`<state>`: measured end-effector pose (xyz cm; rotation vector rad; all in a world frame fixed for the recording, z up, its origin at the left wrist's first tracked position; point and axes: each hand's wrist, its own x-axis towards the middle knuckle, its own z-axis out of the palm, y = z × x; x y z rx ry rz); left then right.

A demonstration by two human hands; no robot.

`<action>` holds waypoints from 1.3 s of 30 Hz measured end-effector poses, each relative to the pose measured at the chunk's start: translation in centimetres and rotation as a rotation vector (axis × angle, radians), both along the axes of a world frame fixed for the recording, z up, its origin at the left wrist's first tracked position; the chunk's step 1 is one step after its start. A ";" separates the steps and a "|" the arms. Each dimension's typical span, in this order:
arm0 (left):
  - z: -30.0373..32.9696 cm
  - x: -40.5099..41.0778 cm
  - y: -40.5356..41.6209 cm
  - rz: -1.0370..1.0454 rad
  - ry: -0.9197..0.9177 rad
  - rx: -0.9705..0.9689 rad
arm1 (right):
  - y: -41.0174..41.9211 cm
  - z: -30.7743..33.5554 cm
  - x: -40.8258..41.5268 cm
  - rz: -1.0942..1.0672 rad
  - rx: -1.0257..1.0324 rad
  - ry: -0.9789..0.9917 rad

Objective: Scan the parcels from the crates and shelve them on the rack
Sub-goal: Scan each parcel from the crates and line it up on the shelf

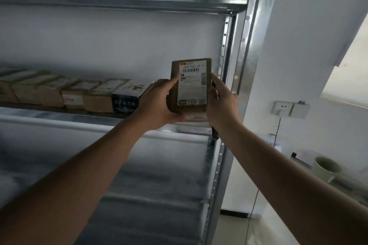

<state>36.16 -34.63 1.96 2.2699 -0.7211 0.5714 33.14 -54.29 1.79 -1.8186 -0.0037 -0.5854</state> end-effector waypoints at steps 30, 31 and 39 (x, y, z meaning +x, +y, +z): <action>1.6 12.8 0.0 -0.129 0.188 0.457 | -1.5 -1.1 11.6 -0.107 0.050 0.426; 1.7 12.9 -0.1 -0.132 0.195 0.463 | -1.5 -1.3 11.8 -0.118 0.030 0.418; 2.4 13.0 -1.0 -0.104 0.215 0.509 | -1.7 -2.0 12.8 -0.139 -0.081 0.423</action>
